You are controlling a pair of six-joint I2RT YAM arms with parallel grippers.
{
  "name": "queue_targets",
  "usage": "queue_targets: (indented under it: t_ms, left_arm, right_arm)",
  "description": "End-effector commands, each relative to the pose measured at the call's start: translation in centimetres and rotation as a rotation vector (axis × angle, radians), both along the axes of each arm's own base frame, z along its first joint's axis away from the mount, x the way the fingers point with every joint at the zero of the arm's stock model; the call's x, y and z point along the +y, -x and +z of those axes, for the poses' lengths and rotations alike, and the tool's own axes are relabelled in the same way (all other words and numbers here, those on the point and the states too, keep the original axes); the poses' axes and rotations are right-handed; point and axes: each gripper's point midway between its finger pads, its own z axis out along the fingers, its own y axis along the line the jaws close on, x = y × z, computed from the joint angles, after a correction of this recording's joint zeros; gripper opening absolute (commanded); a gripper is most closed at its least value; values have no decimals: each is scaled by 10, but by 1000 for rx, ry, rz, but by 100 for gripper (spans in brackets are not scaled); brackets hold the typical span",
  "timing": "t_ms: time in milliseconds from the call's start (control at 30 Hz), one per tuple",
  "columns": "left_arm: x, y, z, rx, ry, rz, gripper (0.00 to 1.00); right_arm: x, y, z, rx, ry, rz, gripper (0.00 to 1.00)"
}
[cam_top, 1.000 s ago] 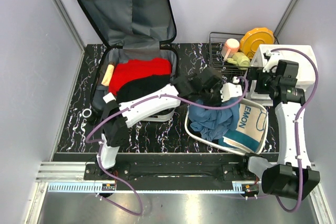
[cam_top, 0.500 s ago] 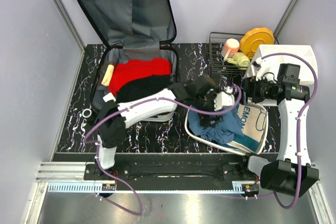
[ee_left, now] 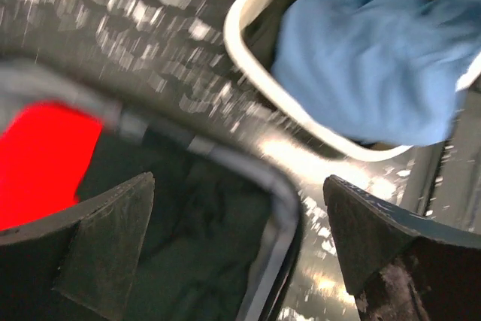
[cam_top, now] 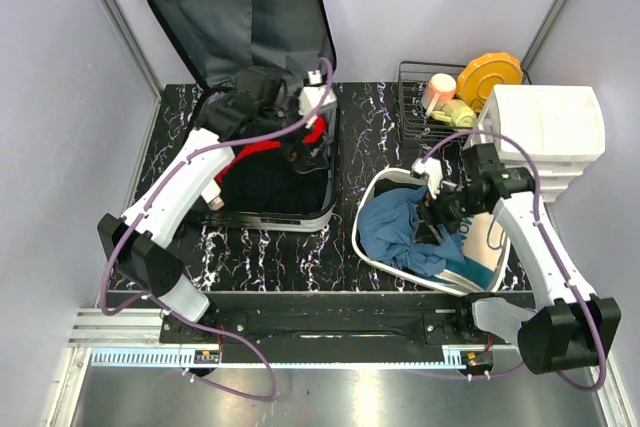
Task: Open, take out, and arrange the luggage
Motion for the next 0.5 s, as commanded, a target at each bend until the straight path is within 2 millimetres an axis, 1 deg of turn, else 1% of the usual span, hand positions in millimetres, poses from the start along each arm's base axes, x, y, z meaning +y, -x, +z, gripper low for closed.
queue_targets:
  t_ms: [0, 33, 67, 100, 133, 167, 200, 233, 267, 300, 367, 400, 467]
  left_arm:
    - [79, -33, -53, 114, -150, 278, 99]
    - [89, -38, -60, 122, -167, 319, 99]
    - [102, -45, -73, 124, -197, 374, 99]
    - [115, -53, -78, 128, -203, 424, 99]
    - [120, -56, -84, 137, -211, 451, 99]
    - [127, -61, -94, 132, -231, 486, 98]
    - [128, -62, -99, 139, -235, 497, 98]
    - [126, -62, -103, 159, -226, 508, 98]
    - [120, -64, -109, 182, -204, 503, 98]
    - [116, -64, -112, 204, -188, 507, 97]
    - [102, -65, -119, 255, -142, 489, 97]
    - [95, -64, -122, 259, -135, 479, 96]
    - [82, -65, -129, 271, -112, 445, 96]
  right_arm:
    - [-32, -35, -63, -59, 239, -60, 70]
    - [-35, -41, -76, -37, 270, -67, 70]
    - [-41, -54, -84, -61, 304, -100, 71]
    - [-41, -56, -88, -53, 308, -101, 71]
    - [-40, -58, -91, -38, 310, -106, 72]
    - [-38, -64, -83, -48, 296, -120, 73]
    - [-35, -65, -78, -42, 282, -129, 74]
    - [-33, -65, -72, -46, 269, -135, 77]
    - [-30, -67, -59, -55, 251, -140, 78]
    - [-29, -67, -53, -55, 241, -150, 79]
    - [-28, -67, -32, -82, 228, -163, 82]
    - [-27, -66, -25, -87, 220, -171, 84]
    - [-27, -66, -4, -122, 203, -187, 86]
